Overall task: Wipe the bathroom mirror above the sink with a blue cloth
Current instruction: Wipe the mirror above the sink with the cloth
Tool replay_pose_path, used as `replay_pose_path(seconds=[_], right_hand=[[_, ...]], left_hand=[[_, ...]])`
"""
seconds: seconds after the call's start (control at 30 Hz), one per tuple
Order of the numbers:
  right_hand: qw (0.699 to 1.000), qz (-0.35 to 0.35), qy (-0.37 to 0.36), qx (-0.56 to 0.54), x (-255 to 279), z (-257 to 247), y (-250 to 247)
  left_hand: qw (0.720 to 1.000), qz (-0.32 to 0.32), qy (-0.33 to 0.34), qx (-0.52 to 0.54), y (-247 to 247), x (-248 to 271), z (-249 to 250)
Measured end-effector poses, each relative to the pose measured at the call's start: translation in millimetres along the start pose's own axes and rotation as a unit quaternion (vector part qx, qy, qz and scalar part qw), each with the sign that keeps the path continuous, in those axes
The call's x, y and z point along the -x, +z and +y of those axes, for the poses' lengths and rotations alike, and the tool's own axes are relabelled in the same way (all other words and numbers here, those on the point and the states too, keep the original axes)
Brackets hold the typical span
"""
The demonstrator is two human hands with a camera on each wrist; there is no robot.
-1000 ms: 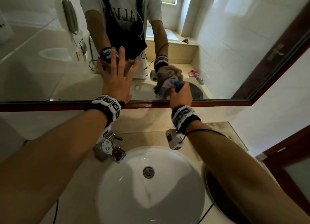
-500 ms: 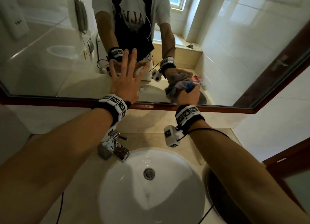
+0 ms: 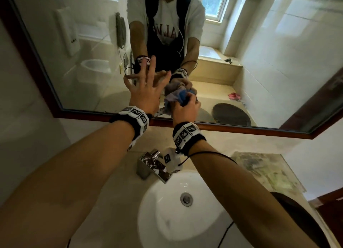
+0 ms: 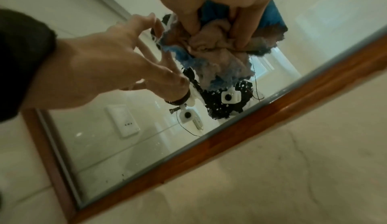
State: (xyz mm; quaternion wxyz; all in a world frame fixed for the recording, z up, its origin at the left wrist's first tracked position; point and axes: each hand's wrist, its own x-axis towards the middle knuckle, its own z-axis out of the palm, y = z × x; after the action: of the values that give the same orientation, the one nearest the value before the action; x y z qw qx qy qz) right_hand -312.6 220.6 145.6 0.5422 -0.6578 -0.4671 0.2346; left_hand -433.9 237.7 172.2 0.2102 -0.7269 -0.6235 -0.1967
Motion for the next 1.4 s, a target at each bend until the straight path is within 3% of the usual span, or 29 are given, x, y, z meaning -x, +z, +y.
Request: replay_pose_path(seconds=[0.1,0.37,0.5,0.63,0.7,0.87,1.13,1.4], right_hand=[[0.999,0.026,0.018,-0.016,-10,7,-12],[0.964,0.207,0.166,0.003,-61,29,-82],[0.951,0.178,0.249,0.046,-84,42,-114],[0.949,0.143,0.261,0.106,-97,57,-138],[0.952,0.097,0.265,0.118,-97,65,-139],[0.945,0.089,0.275,0.153,-94,68,-124],[0.949,0.026,0.271,0.16,-72,45,-93],[0.961,0.001,0.257,0.098,-19,8,-14]], left_hand=[[1.0,-0.02,0.008,0.004,-1,2,2],[1.0,-0.014,0.009,0.005,7,1,3],[1.0,-0.02,-0.002,0.012,6,2,6],[0.998,-0.06,-0.011,0.022,3,0,9],[0.999,-0.041,-0.014,0.031,3,2,11],[0.999,-0.007,-0.034,0.027,7,4,16],[0.998,-0.029,-0.029,0.038,4,4,16],[0.999,0.003,0.005,0.035,-5,12,1]])
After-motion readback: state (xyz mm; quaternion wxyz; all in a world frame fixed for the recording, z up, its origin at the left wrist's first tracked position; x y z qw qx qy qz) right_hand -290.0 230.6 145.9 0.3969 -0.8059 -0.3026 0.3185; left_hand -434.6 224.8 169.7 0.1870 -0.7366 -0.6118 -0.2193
